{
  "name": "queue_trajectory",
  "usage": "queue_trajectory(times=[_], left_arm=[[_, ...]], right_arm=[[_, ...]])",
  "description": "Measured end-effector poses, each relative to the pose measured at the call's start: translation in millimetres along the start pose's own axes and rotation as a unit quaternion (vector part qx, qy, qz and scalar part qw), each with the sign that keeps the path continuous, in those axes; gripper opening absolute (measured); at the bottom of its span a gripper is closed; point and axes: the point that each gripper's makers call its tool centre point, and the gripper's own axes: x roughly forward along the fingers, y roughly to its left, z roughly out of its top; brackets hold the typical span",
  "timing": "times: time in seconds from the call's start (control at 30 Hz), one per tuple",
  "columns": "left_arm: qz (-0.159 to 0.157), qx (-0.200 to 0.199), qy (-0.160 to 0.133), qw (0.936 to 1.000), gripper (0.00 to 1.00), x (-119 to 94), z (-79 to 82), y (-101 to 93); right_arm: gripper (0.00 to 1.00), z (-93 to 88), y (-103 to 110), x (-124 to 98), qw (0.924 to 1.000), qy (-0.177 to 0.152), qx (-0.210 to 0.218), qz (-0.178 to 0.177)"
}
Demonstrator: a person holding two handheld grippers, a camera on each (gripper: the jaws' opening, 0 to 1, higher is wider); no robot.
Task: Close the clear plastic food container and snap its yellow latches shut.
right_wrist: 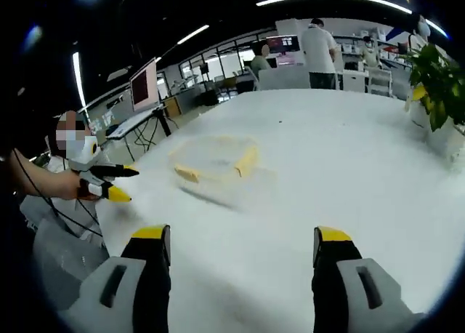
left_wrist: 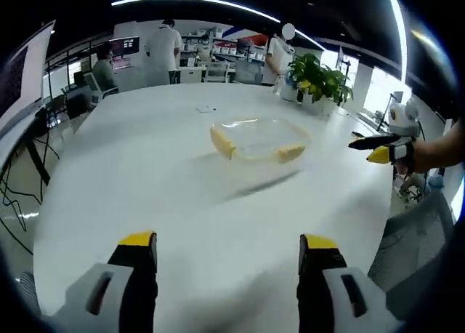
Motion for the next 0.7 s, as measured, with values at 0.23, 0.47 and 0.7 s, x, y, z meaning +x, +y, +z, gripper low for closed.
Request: queue_trajectory(times=[0.23,0.47,0.7], left_arm=[[0.01,-0.018,-0.003,0.9998,0.76,-19.9,-6.8,-10.5],[0.023,-0.044,-0.011,0.9987,0.75,-45.2,-13.6,-17.0],[0.037,-0.064,-0.026,0.9969,0.74,-69.2,-16.8,-24.2]], right_arm=[[0.78,-18.4,5.8,-29.3,0.9998,0.002,0.018,0.0],[0.78,-18.2,12.7,-54.9,0.9983,-0.024,0.053,0.001],[0.77,-20.2,22.4,-68.1,0.9963,-0.043,0.075,0.006]])
